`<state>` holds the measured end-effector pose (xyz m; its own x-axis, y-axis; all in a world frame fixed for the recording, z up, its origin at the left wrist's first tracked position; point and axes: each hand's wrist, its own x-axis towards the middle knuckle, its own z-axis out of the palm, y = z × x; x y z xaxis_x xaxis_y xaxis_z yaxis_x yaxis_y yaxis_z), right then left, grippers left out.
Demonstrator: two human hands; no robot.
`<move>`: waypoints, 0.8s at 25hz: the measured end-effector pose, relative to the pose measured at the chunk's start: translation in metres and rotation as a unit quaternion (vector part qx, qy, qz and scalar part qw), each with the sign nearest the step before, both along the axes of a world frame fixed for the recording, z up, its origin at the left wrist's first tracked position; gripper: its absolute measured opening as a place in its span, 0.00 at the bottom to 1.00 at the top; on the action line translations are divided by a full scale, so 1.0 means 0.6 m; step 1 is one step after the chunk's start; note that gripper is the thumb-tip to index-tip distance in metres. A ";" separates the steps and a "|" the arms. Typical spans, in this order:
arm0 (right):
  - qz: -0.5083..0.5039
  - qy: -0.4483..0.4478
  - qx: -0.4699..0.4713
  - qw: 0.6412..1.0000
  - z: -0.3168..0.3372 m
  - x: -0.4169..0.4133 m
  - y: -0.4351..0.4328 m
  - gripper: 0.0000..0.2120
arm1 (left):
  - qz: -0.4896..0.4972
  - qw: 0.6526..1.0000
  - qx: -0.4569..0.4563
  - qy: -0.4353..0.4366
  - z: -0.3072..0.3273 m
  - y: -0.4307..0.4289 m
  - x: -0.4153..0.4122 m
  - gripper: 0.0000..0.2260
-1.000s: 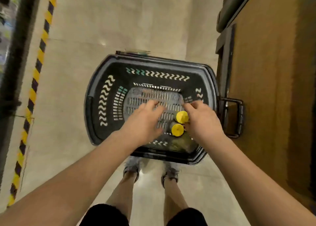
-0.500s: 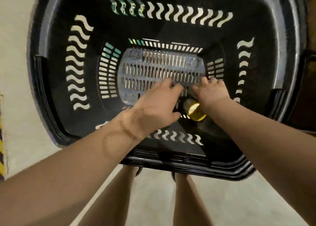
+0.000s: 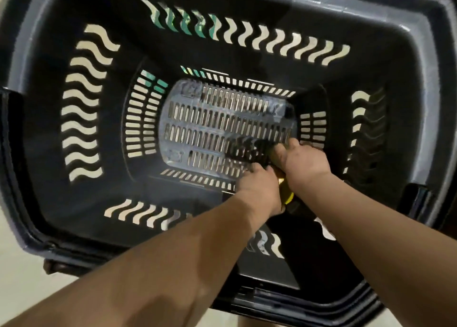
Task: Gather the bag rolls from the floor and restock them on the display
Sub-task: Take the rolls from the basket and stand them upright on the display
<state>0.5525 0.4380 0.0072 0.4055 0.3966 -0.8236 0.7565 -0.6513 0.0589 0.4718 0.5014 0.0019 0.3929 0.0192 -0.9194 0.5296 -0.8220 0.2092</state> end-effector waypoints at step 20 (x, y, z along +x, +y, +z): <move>-0.296 -0.032 0.219 0.929 0.167 0.018 -0.002 0.35 | 0.057 0.956 0.084 -0.274 0.141 0.149 -0.021 0.37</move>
<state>0.5636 0.4370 0.1073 0.7020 0.3805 -0.6019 0.2627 -0.9240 -0.2777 0.4591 0.5907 0.0867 0.8021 0.2188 -0.5557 0.4652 -0.8123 0.3517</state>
